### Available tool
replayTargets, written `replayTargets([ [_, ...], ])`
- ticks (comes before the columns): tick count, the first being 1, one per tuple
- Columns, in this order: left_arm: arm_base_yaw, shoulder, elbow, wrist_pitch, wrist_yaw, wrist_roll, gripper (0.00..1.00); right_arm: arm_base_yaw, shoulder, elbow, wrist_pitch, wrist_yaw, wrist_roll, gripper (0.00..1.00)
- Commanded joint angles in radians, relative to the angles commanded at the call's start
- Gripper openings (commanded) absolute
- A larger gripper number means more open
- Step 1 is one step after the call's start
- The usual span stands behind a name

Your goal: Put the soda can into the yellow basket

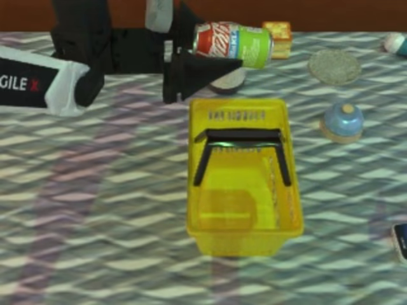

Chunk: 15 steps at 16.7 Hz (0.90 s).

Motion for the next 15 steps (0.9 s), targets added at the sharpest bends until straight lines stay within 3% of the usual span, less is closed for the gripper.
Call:
replayTargets([
  [4,0.005,0.021,0.001,0.015,0.001,0.002,0.0,0.0,0.0,0.0,0.0,0.0,0.0,1.0],
  [11,0.022,0.23,-0.046,0.287,0.003,-0.003,0.0,0.0,0.0,0.0,0.0,0.0,0.0,1.0],
  [15,0.026,0.267,-0.059,0.329,0.002,-0.005,0.0,0.0,0.0,0.0,0.0,0.0,0.0,1.0],
])
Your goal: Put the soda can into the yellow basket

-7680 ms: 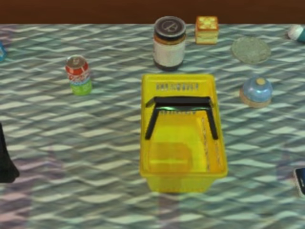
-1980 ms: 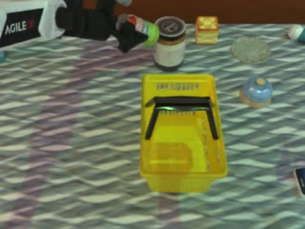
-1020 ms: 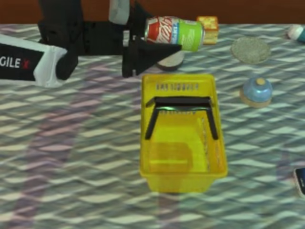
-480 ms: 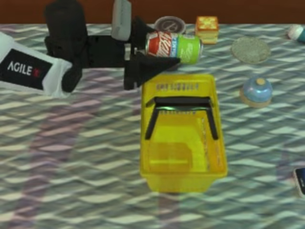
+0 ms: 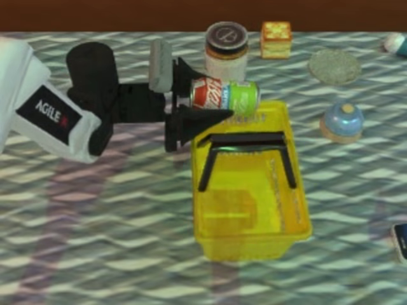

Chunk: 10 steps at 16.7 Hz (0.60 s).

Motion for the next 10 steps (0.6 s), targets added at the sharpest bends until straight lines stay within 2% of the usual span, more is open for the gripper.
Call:
replayTargets([
  [2,0.0,0.0,0.0,0.0,0.0,0.0,0.0,0.0,0.0,0.0,0.0,0.0,0.0,1.0],
  [10,0.0,0.0,0.0,0.0,0.0,0.0,0.6,0.0,0.0,0.0,0.0,0.0,0.0,1.0],
])
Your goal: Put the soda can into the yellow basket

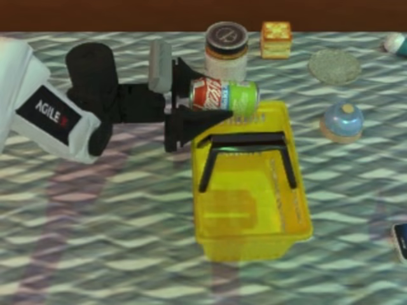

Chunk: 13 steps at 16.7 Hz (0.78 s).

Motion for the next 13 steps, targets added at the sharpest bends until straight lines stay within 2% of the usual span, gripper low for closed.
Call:
replayTargets([
  [5,0.0,0.0,0.0,0.0,0.0,0.0,0.98,0.0,0.0,0.0,0.0,0.0,0.0,1.0],
  [13,0.0,0.0,0.0,0.0,0.0,0.0,1.0,0.0,0.0,0.0,0.0,0.0,0.0,1.0],
])
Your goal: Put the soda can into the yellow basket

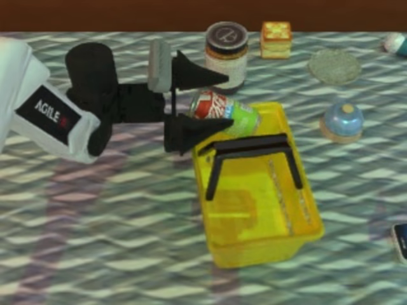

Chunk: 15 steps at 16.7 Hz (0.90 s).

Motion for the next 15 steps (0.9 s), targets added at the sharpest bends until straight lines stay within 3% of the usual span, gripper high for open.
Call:
replayTargets([
  [4,0.001,-0.028,-0.012,-0.016,-0.017,-0.004,1.0,0.012,0.028,0.022,-0.019,-0.005,-0.012,1.0],
  [7,0.018,-0.131,-0.066,-0.075,-0.081,-0.021,1.0,0.055,0.141,0.111,-0.096,-0.016,-0.061,1.0],
  [11,0.063,-0.387,-0.187,-0.202,-0.226,-0.052,1.0,0.141,0.404,0.325,-0.273,-0.028,-0.177,1.0],
  [15,0.12,-0.742,-0.351,-0.368,-0.423,-0.079,1.0,0.248,0.752,0.618,-0.504,-0.034,-0.332,1.0],
])
